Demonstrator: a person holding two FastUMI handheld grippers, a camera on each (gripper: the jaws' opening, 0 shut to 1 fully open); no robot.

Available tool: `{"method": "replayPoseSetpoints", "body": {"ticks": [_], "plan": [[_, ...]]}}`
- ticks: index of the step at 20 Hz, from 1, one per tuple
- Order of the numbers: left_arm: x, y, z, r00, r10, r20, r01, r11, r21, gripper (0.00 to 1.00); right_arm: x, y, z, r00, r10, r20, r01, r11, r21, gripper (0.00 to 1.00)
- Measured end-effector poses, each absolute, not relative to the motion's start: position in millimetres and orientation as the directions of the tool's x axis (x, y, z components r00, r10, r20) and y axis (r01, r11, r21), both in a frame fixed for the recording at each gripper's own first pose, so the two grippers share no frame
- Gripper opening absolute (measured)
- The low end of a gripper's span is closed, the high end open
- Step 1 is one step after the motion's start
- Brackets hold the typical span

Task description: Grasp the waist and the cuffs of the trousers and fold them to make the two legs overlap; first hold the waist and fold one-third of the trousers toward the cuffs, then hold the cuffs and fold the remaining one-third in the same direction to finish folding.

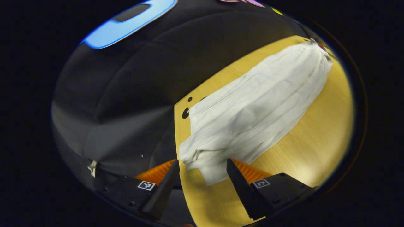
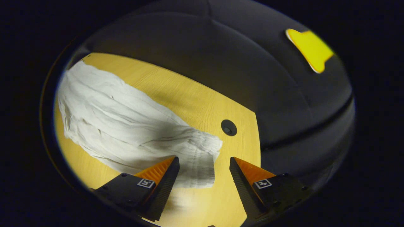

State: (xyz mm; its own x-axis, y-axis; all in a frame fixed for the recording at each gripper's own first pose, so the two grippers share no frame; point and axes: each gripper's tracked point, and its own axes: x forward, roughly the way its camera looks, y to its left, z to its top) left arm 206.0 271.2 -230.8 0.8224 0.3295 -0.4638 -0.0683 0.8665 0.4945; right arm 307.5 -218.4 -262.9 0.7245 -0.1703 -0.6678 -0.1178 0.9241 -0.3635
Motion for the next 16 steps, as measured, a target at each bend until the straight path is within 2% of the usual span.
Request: {"method": "replayPoseSetpoints", "body": {"ticks": [3,6,9,16], "plan": [[161.2,243.4,-235.1,0.805,0.375,-0.461,-0.273,0.922,0.274,0.97,289.2,-211.5,-270.1,0.745,-0.138,-0.653,-0.038,0.968,-0.248,0.98],[115.1,224.2,-219.0,0.795,0.416,-0.441,-0.401,0.907,0.132,0.97,280.9,-209.2,-278.4,0.754,-0.122,-0.645,0.005,0.983,-0.181,0.98],[86.9,217.8,-192.6,0.810,0.428,-0.401,-0.443,0.895,0.060,0.97,275.9,-193.9,-272.9,0.772,-0.068,-0.631,0.064,0.998,-0.029,0.98],[51.5,181.5,-156.2,0.831,0.407,-0.380,-0.419,0.906,0.055,0.98,301.9,-197.1,-264.4,0.813,-0.079,-0.577,0.227,0.955,0.189,0.99]]}}
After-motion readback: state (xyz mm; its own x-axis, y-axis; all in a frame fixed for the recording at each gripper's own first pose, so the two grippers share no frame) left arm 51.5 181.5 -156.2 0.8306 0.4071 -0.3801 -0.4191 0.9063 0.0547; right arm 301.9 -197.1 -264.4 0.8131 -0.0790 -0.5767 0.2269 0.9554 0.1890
